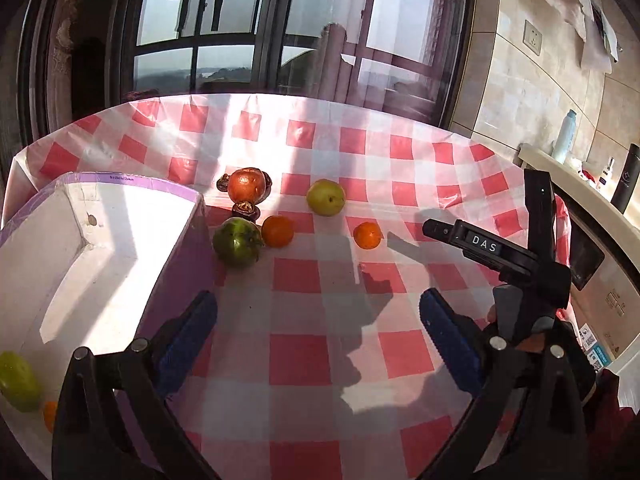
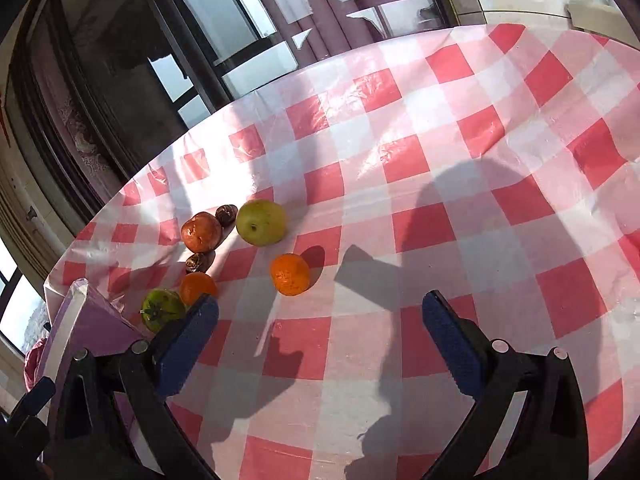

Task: Organize fruits
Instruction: 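Move both open grippers back over the fruit on the table, then grasp the small tangerine with the right gripper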

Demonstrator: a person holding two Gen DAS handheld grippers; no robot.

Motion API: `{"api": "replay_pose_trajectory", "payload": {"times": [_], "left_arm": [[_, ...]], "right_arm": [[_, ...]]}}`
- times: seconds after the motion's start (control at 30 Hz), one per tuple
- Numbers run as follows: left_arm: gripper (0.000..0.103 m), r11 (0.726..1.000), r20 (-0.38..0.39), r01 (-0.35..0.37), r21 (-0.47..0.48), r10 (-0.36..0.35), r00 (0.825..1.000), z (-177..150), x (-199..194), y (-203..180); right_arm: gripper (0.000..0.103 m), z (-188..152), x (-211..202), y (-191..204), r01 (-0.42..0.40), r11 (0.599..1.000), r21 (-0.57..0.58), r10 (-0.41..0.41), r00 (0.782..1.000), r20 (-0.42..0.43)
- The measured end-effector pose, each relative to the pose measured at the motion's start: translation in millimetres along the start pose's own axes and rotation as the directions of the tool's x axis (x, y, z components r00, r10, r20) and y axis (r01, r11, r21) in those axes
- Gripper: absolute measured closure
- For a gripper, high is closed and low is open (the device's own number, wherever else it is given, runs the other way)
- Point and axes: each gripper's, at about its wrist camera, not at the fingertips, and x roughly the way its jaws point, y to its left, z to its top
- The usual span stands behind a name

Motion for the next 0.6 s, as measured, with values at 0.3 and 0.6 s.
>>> {"api": "replay_pose_trajectory", "payload": {"times": [0.3,0.6], "left_arm": [[0.002,0.994,-0.120,-0.109,-0.010,0.107,0.987,-29,78,1],[0.002,0.992,-0.187,-0.120,-0.046,0.109,0.976,-22,96,19]], "right_arm": [[0.005,5,71,17,0.058,0.985,-0.164,-0.087,0.981,-0.171],[0.033,14,124,66,0.079,0.934,-0.348,-0.160,0.964,-0.211]]}}
